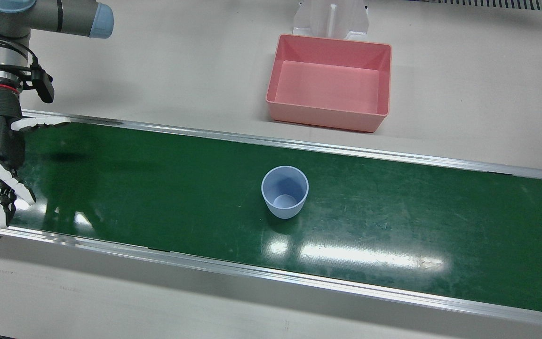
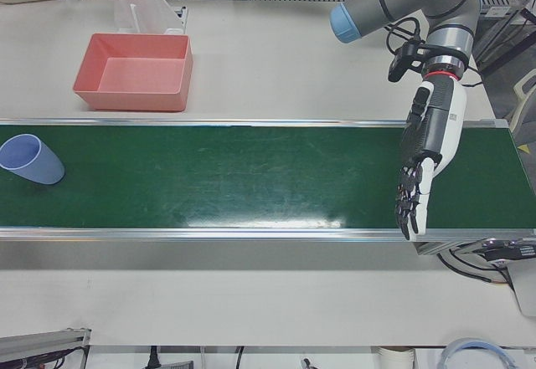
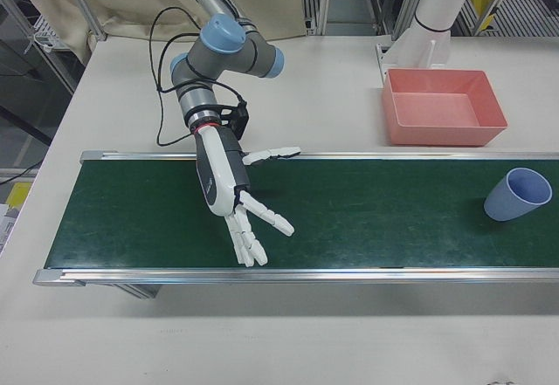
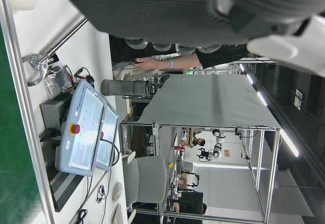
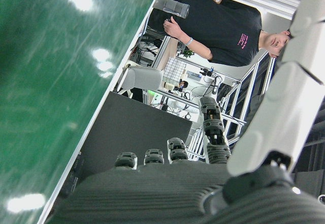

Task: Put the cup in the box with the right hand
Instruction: 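Move the open right hand toward the blue cup on the belt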

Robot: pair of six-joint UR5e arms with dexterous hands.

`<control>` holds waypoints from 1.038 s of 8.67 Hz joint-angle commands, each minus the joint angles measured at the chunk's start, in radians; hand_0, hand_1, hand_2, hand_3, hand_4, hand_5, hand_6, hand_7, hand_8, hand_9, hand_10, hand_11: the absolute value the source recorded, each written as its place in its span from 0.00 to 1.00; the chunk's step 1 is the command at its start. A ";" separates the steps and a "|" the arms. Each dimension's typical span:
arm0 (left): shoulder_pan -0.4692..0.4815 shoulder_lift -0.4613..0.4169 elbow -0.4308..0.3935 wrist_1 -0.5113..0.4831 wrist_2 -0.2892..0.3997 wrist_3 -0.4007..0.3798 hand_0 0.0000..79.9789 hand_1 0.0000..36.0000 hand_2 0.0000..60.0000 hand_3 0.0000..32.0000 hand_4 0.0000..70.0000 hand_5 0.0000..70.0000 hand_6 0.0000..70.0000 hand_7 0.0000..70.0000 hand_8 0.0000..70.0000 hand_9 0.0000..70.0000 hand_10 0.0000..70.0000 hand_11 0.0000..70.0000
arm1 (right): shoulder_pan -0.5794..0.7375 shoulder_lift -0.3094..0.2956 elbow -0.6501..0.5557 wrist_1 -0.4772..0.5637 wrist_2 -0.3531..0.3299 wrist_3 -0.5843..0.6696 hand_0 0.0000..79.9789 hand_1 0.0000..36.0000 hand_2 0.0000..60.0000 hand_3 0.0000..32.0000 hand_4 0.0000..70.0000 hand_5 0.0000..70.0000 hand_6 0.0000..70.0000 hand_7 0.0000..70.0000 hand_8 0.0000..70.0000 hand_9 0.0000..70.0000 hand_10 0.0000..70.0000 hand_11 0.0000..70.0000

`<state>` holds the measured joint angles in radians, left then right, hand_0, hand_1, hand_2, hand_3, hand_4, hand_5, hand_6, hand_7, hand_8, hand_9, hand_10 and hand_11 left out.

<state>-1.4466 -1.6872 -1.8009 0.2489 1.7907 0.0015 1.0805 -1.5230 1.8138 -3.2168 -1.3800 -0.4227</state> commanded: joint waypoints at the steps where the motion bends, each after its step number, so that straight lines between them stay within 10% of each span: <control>1: 0.000 0.001 0.000 0.000 -0.001 0.000 0.00 0.00 0.00 0.00 0.00 0.00 0.00 0.00 0.00 0.00 0.00 0.00 | -0.013 -0.017 -0.005 0.000 0.001 -0.005 0.56 0.25 0.15 0.12 0.09 0.05 0.04 0.14 0.02 0.07 0.03 0.06; 2: 0.000 0.000 0.002 0.000 -0.001 0.000 0.00 0.00 0.00 0.00 0.00 0.00 0.00 0.00 0.00 0.00 0.00 0.00 | -0.019 -0.017 -0.008 0.000 0.001 -0.008 0.54 0.30 0.26 0.12 0.07 0.05 0.04 0.15 0.02 0.07 0.03 0.06; 3: 0.000 0.000 0.000 0.000 0.001 0.000 0.00 0.00 0.00 0.00 0.00 0.00 0.00 0.00 0.00 0.00 0.00 0.00 | -0.022 -0.017 -0.010 0.000 0.003 -0.014 0.58 0.20 0.02 0.12 0.11 0.05 0.04 0.15 0.02 0.07 0.03 0.06; 6: 0.000 0.000 0.000 0.000 0.001 0.000 0.00 0.00 0.00 0.00 0.00 0.00 0.00 0.00 0.00 0.00 0.00 0.00 | -0.037 -0.017 -0.013 0.000 0.009 -0.019 0.56 0.25 0.16 0.12 0.10 0.05 0.04 0.16 0.02 0.07 0.03 0.06; 7: 0.000 0.001 0.000 0.000 0.000 0.000 0.00 0.00 0.00 0.00 0.00 0.00 0.00 0.00 0.00 0.00 0.00 0.00 | -0.040 -0.016 -0.013 0.000 0.009 -0.021 0.58 0.20 0.04 0.12 0.12 0.05 0.04 0.16 0.02 0.08 0.03 0.06; 8: 0.000 0.000 0.000 0.000 -0.001 0.000 0.00 0.00 0.00 0.00 0.00 0.00 0.00 0.00 0.00 0.00 0.00 0.00 | -0.042 -0.016 -0.013 0.000 0.009 -0.021 0.54 0.31 0.28 0.12 0.08 0.05 0.04 0.16 0.02 0.08 0.03 0.06; 9: 0.000 0.001 0.000 0.000 0.001 0.000 0.00 0.00 0.00 0.00 0.00 0.00 0.00 0.00 0.00 0.00 0.00 0.00 | -0.041 -0.017 -0.014 0.000 0.009 -0.021 0.56 0.23 0.10 0.11 0.12 0.05 0.04 0.16 0.02 0.08 0.03 0.06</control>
<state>-1.4465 -1.6868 -1.8008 0.2485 1.7905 0.0015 1.0422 -1.5392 1.8012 -3.2168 -1.3721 -0.4421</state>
